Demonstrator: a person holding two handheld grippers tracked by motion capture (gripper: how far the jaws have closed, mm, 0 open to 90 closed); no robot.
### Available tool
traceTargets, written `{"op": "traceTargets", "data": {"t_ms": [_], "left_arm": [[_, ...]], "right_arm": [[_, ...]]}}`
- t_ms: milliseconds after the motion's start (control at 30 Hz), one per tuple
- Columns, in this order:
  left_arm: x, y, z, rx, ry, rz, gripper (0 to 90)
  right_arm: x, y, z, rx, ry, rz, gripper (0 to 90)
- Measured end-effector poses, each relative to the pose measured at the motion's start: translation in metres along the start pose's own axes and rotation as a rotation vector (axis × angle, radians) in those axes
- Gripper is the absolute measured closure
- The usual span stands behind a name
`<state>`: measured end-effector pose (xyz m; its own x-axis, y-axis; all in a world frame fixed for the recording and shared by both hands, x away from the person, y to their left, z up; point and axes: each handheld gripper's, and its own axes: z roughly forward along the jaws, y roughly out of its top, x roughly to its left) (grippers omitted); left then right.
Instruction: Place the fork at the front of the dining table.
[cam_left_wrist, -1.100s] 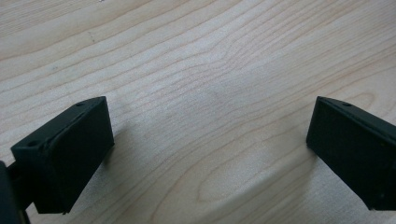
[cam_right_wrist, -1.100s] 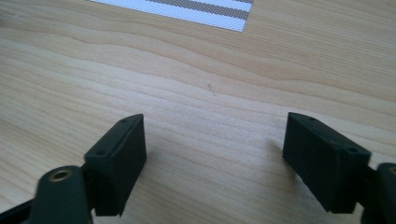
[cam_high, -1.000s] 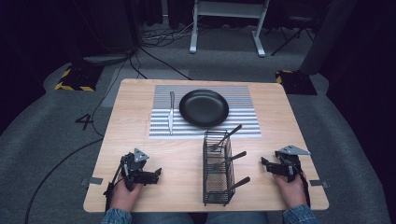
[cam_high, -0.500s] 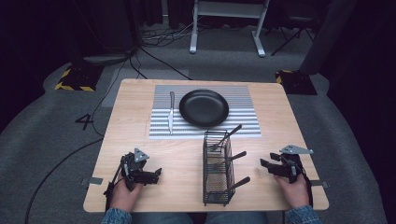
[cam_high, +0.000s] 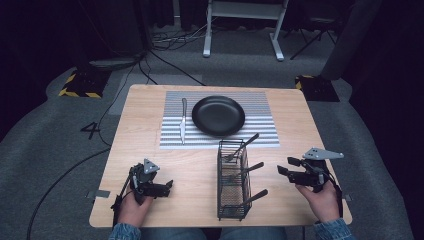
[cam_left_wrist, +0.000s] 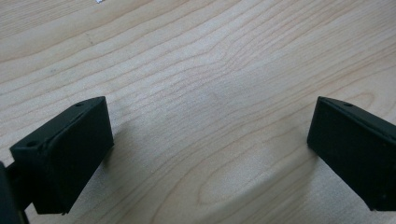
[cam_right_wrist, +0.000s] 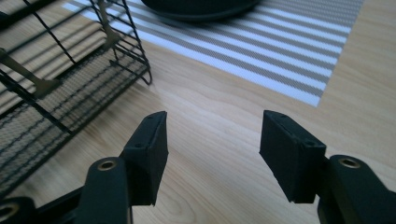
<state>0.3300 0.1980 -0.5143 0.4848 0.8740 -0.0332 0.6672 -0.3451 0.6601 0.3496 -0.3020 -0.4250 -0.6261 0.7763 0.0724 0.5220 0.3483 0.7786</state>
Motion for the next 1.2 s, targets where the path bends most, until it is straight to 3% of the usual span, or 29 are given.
{"op": "traceTargets", "data": {"t_ms": [267,367,700,1200], "left_arm": [[0.0,0.0,0.0,-0.001,0.0,-0.001,0.4],[0.0,0.0,0.0,-0.002,0.003,-0.001,0.4],[0.0,0.0,0.0,-0.002,0.003,-0.001,0.4],[0.0,0.0,0.0,-0.002,0.003,-0.001,0.4]], "right_arm": [[0.0,0.019,-0.001,-0.017,0.036,-0.021,42.9],[0.0,0.033,0.0,-0.046,0.051,-0.028,44.8],[0.01,0.059,0.009,-0.085,0.108,-0.066,45.1],[0.023,0.082,0.033,-0.066,0.198,-0.091,46.0]]}}
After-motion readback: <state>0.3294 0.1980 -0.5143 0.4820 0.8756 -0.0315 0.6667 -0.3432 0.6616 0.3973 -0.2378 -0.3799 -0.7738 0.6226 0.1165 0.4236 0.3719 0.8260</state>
